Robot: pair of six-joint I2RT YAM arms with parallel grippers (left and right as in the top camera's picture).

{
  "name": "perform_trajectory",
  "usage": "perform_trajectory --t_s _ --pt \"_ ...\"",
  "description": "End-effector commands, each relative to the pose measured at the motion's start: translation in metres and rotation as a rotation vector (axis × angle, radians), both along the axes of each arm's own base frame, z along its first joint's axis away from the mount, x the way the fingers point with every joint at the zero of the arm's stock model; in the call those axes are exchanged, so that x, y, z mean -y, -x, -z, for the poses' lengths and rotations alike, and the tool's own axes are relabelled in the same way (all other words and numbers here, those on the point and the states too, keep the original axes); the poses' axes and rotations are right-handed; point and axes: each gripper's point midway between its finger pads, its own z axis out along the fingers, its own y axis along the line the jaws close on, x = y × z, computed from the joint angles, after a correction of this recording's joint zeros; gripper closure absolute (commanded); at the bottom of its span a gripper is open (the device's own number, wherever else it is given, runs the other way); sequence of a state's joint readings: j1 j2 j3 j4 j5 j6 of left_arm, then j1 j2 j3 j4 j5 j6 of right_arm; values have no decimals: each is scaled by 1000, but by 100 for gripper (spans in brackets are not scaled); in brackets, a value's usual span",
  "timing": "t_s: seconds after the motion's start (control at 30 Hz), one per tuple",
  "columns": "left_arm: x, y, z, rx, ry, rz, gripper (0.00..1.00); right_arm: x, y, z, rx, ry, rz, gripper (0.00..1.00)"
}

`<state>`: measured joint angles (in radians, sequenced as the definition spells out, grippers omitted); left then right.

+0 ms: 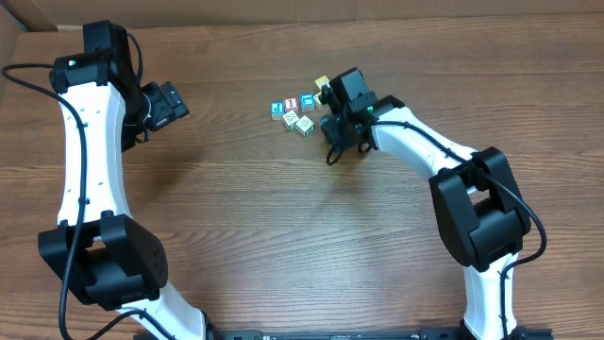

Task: Flip 3 blocks
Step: 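Lower the right gripper and grasp the ice-cream picture block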

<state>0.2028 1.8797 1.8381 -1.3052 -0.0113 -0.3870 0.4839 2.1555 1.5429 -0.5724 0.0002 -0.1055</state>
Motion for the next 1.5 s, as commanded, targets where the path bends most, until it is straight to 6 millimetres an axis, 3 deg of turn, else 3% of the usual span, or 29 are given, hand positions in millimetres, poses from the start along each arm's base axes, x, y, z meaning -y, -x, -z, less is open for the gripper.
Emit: perform_trajectory --t_s 0.0,0.2,0.37,0.47,0.7,0.8,0.93,1.17,1.47 --pt "2 -5 -4 17 1 6 0 6 1 5 -1 11 4 48" --pt "2 -5 -4 17 1 6 0 3 -3 0 12 0 10 54" --pt "2 -6 -4 17 1 5 0 -2 -15 -26 67 -28 10 53" --pt "2 -6 -4 17 1 6 0 -4 -17 -34 82 -36 10 59" --pt "2 -6 -4 17 1 6 0 2 -7 -28 34 -12 10 62" --pt "2 -5 -4 17 1 6 0 1 -6 -27 28 -15 7 52" --pt "2 -5 -4 17 1 6 0 -1 -4 -23 17 -26 0 51" --pt "2 -5 -4 17 1 6 0 -4 -10 -23 39 -37 1 66" --pt "2 -6 -4 17 1 5 0 -4 -9 -26 32 -54 26 66"
